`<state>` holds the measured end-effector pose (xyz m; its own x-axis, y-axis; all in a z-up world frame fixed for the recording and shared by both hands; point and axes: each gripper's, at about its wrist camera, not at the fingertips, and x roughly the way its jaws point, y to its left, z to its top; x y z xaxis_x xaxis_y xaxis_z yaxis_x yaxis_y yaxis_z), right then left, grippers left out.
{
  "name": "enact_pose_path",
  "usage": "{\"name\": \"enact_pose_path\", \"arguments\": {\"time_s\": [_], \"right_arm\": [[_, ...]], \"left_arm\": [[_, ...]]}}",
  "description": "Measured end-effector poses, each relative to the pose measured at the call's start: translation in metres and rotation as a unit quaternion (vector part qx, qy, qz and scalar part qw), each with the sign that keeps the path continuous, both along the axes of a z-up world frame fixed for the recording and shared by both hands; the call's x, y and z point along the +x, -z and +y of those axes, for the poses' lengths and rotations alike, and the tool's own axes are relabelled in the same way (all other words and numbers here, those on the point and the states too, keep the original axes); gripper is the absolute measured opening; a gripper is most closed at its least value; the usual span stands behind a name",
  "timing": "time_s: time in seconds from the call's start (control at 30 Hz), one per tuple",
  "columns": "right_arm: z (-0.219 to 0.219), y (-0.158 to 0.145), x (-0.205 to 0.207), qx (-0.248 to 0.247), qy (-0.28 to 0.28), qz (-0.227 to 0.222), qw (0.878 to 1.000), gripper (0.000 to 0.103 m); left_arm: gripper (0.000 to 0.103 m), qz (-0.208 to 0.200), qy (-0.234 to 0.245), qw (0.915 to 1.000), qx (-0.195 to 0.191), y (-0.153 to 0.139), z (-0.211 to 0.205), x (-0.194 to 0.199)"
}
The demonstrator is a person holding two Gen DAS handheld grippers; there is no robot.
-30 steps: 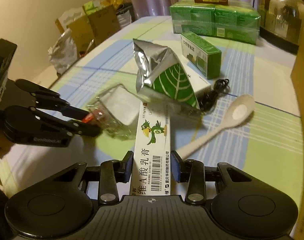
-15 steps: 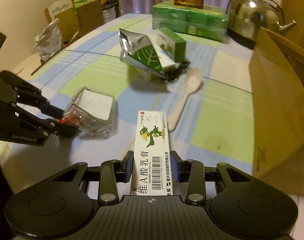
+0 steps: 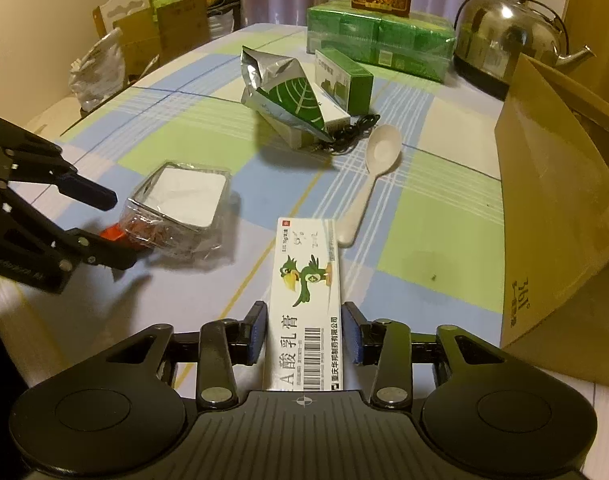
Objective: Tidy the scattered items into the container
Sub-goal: 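Grasp the white bird ointment box with the right gripper while the left grasps the clear tray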
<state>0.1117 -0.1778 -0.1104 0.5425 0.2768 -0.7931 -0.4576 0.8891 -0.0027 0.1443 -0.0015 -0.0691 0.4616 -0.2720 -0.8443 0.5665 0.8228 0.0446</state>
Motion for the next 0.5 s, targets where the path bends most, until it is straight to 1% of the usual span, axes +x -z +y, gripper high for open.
{"name": "enact_pose_path", "arguments": {"time_s": [0.03,0.17,0.3,0.4,0.5], "right_arm": [[0.000,0.001,0.001,-0.001,0.001,0.000,1.000,0.043],[-0.003,0.001,0.003,-0.004,0.003,0.000,1.000,0.043],[-0.008,0.002,0.004,-0.003,0.011,0.001,1.000,0.042],[-0.012,0.004,0.006,0.002,0.018,0.005,1.000,0.042],[-0.015,0.003,0.007,0.001,0.026,0.002,1.000,0.042]], "left_arm": [[0.064,-0.010,-0.001,0.9999,-0.003,-0.002,-0.004,-0.002],[0.064,-0.028,-0.008,0.9992,-0.026,-0.007,-0.016,0.002],[0.064,-0.024,-0.009,0.9992,-0.030,-0.004,-0.024,0.016],[0.064,-0.010,-0.008,0.9989,-0.045,0.000,-0.026,0.026],[0.069,-0.008,-0.005,0.9985,-0.054,0.003,-0.031,0.035]]}}
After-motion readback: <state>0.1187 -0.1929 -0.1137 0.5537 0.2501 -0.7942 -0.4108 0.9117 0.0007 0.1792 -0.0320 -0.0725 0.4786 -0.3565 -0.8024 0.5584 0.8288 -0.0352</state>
